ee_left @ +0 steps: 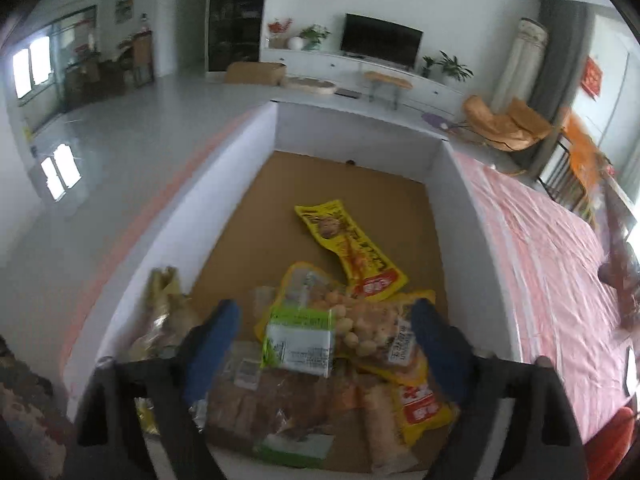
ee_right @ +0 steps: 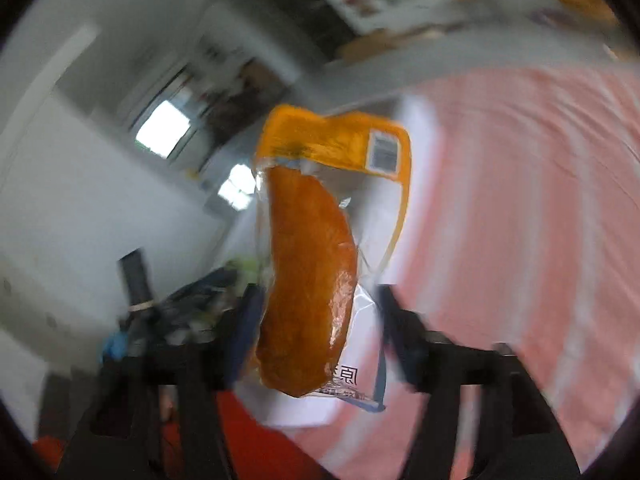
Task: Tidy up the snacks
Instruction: 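Carry the green box and orange packet into the white box and release both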
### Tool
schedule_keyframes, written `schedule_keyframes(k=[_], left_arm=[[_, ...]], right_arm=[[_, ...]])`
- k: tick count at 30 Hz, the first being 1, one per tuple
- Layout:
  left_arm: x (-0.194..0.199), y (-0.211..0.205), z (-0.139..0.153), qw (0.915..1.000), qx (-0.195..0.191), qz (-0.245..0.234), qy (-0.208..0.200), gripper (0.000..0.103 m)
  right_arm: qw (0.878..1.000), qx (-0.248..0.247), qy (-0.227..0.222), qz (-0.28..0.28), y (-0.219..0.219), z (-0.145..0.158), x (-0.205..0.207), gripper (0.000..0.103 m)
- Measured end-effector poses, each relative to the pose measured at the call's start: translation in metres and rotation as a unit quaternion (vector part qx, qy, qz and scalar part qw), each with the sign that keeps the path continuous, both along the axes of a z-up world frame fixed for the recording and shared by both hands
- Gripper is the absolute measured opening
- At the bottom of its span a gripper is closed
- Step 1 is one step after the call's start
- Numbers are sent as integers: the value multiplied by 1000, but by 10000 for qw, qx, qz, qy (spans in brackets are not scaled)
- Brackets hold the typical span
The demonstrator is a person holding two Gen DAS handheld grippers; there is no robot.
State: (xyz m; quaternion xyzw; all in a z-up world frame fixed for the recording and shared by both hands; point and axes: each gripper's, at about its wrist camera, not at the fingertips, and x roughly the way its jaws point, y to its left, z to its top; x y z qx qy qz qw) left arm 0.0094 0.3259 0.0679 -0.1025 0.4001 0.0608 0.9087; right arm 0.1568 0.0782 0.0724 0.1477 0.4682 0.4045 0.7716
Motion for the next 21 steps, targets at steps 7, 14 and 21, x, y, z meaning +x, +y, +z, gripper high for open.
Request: schedule_keyframes(k=[7, 14, 21], left_arm=[[-25, -5, 18, 9902, 1160, 774, 39, 100], [-42, -7, 38, 9753, 1556, 1553, -216, 101], [-36, -2, 27, 9726, 1584, 1676, 302, 102]], right_arm=[[9947, -472, -676, 609, 85, 8, -16, 95], [9878, -971, -1177, 301, 94, 8, -35, 95], [9812, -1285, -1403, 334, 115, 28, -55, 95]])
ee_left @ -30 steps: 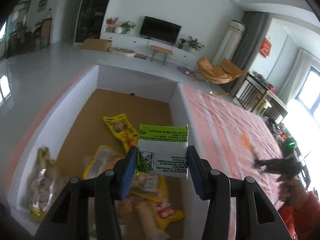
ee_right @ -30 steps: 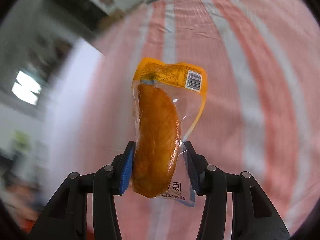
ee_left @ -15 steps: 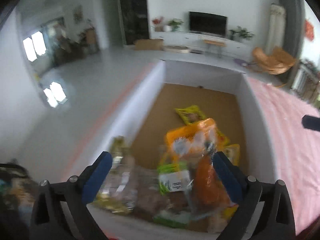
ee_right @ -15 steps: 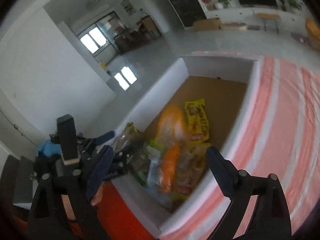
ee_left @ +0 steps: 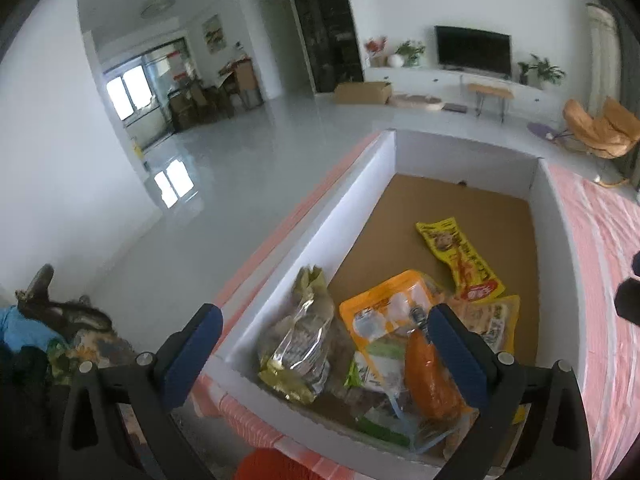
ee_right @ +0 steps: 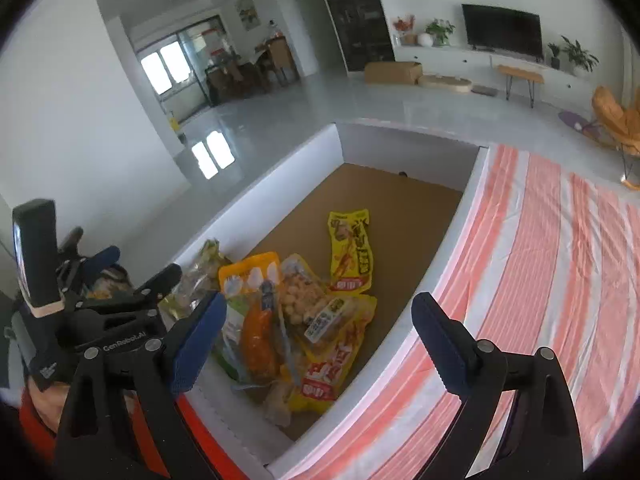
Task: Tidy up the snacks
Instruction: 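Carry the green box and orange packet into the white box and release both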
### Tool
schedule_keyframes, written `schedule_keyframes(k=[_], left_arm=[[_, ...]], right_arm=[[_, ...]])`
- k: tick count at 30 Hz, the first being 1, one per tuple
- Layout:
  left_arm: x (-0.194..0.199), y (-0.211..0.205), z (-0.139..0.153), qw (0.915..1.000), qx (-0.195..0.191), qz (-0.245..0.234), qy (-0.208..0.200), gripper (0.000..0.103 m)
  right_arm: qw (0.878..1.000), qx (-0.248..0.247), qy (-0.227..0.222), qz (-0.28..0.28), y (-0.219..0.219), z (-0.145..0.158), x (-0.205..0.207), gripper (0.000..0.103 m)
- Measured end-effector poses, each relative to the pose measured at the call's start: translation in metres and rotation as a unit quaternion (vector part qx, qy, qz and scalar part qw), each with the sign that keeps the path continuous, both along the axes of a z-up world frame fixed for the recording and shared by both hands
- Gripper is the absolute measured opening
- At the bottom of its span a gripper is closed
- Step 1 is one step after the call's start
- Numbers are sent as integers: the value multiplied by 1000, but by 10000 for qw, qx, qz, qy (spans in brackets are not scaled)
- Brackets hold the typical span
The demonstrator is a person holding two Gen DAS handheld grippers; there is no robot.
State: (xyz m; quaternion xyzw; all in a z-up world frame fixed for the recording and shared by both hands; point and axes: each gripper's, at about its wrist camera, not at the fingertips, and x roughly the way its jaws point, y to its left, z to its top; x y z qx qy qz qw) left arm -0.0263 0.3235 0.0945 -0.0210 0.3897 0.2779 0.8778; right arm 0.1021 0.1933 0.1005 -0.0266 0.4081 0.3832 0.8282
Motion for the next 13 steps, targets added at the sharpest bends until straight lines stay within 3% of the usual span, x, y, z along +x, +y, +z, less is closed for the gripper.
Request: schedule_keyframes(k=[6, 13], left_arm=[[-1, 3, 2, 9999, -151, -13, -81, 102], [-3, 8, 0, 9996, -285, 63, -64, 102]], right_arm=[[9992, -278, -272, 121, 12, 7, -13, 95], [9990, -356, -246, 134, 15, 2, -14, 95]])
